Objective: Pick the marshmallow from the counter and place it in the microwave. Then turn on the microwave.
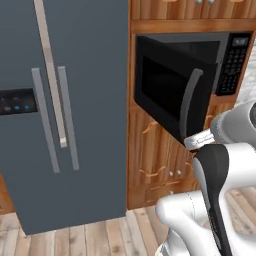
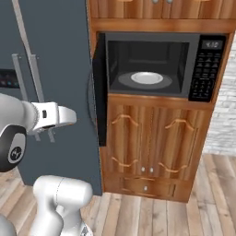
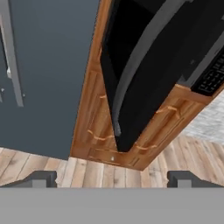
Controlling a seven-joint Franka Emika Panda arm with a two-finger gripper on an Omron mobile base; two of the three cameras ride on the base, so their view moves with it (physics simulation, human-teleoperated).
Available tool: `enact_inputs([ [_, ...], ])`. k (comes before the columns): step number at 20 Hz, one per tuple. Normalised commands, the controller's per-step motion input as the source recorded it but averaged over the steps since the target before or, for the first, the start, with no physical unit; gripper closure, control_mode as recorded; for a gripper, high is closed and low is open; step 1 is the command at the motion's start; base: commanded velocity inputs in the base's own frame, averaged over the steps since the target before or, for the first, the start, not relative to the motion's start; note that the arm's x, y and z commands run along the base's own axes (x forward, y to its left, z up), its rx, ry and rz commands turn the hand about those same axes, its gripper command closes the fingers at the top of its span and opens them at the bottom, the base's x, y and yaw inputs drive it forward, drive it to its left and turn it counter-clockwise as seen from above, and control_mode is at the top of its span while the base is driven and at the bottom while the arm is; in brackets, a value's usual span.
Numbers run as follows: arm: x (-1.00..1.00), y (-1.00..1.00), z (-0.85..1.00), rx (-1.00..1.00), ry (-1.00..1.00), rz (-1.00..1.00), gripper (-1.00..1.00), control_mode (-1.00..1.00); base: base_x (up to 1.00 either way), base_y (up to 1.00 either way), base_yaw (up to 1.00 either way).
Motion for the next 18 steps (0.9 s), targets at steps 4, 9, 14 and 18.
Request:
enact_inputs([
  [4, 0.00, 0.00, 0.00, 0.00, 0.00, 0.00, -1.00, 1.00, -0.07, 0.61, -0.06],
  [9, 0.00, 0.00, 0.00, 0.00, 0.00, 0.00, -1.00, 1.00, -0.02, 0.63, -0.05],
  [14, 0.00, 0.00, 0.00, 0.00, 0.00, 0.00, -1.00, 1.00, 0.00, 0.62, -0.05],
  [18, 0.00, 0.00, 0.00, 0.00, 0.00, 0.00, -1.00, 1.00, 0.00, 0.61, -0.05],
])
